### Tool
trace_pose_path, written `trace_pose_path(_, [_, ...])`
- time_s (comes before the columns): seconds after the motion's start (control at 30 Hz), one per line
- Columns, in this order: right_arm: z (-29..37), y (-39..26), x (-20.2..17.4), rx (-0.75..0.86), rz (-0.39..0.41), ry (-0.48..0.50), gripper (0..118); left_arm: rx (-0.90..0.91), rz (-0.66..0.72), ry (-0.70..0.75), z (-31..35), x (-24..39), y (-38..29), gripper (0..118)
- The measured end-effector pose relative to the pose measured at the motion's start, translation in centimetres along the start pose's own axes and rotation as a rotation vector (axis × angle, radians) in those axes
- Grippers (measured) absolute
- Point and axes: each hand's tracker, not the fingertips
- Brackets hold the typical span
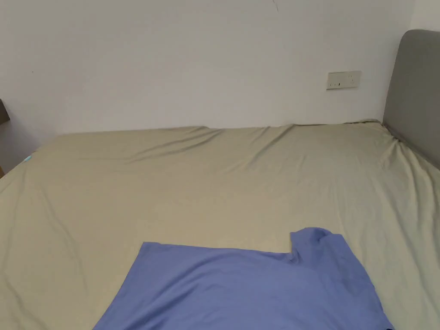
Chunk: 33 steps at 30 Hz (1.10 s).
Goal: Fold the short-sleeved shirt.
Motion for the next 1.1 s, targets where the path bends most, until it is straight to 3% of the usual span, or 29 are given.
trace_pose_path(0.2, [-2.5,-4.4,0.0,-0.213,-0.027,-0.02,12,-0.132,-0.021,0.059,-2.4,-0.3,-2.6,1])
trace_pose_path(0.37, [-2.2,-4.3,-0.6,-0.191,-0.051,-0.029,14,-0.137,-0.036,0.081,-2.1,0.8,-2.3,2])
trace_pose_path(0.4, [-2.0,-3.8,-0.6,-0.188,-0.05,-0.033,17,-0.127,-0.045,0.076,-1.7,1.1,-2.1,9])
trace_pose_path(0.47, [-1.0,-2.4,-0.6,-0.161,-0.047,-0.041,42,-0.047,-0.049,0.051,-0.1,2.0,-1.1,57])
trace_pose_path(0.53, [0.6,-0.1,-1.0,-0.052,-0.047,-0.036,75,0.06,-0.041,-0.023,1.5,3.1,0.5,106])
trace_pose_path(0.57, [1.7,1.3,-1.5,0.007,-0.043,-0.035,86,0.13,-0.047,-0.057,2.8,4.1,1.6,112])
trace_pose_path(0.63, [3.8,4.1,-2.5,0.126,-0.025,-0.044,100,0.273,-0.057,-0.105,5.5,6.4,3.6,111])
trace_pose_path(0.87, [11.3,11.3,-5.9,0.551,-0.001,-0.043,100,0.702,-0.186,-0.178,13.5,14.9,8.5,111])
trace_pose_path(1.0, [13.5,12.8,-7.4,0.671,0.048,-0.093,100,0.841,-0.196,-0.194,15.4,17.9,9.3,110])
trace_pose_path(1.07, [13.9,13.0,-8.0,0.707,0.068,-0.116,100,0.87,-0.218,-0.198,15.4,18.8,9.4,100])
trace_pose_path(1.1, [14.0,13.1,-8.2,0.712,0.074,-0.121,98,0.88,-0.217,-0.2,15.4,19.2,9.3,89])
